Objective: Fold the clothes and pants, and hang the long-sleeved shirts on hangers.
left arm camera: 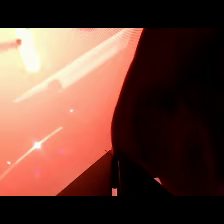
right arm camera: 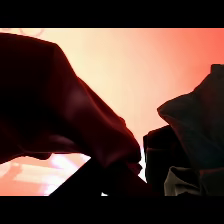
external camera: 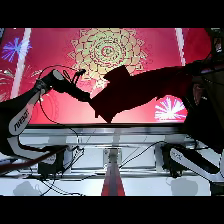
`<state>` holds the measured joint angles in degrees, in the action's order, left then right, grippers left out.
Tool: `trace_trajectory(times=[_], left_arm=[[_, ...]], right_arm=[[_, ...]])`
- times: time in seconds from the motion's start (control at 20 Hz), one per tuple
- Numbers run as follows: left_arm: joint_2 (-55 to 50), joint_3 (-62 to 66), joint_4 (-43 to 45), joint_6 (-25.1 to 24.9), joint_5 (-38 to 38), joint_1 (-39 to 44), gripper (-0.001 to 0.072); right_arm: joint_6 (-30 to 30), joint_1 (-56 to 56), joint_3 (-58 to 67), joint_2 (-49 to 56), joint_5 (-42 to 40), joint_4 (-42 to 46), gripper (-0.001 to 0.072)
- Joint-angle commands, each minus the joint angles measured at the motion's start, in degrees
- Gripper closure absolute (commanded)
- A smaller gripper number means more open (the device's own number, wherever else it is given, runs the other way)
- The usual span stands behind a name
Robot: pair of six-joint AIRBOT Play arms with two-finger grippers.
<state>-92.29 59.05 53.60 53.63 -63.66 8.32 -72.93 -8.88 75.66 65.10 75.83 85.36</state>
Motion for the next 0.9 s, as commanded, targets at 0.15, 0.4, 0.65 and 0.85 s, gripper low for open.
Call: trace_trajectory(times=[0.15,0.4,0.65,0.85], left_arm=[[7.9,17.2,23.8,8.7,-4.3,-3.7,0.0701],[22.6,30.0,37.7,20.7,5.6,-11.0,0.0700],[38.3,30.1,37.7,22.7,17.8,-17.6,0.0700],[46.2,30.1,37.7,22.7,18.9,-21.1,0.0699]], right_arm=[[-0.3,0.0,0.1,-2.1,-4.8,0.6,0.0695],[-5.1,0.0,0.1,-8.1,-15.9,0.5,0.0695],[-5.0,0.0,0.1,-17.7,-23.4,-2.4,0.0694],[-5.0,0.0,0.1,-26.4,-24.6,-8.4,0.0695]])
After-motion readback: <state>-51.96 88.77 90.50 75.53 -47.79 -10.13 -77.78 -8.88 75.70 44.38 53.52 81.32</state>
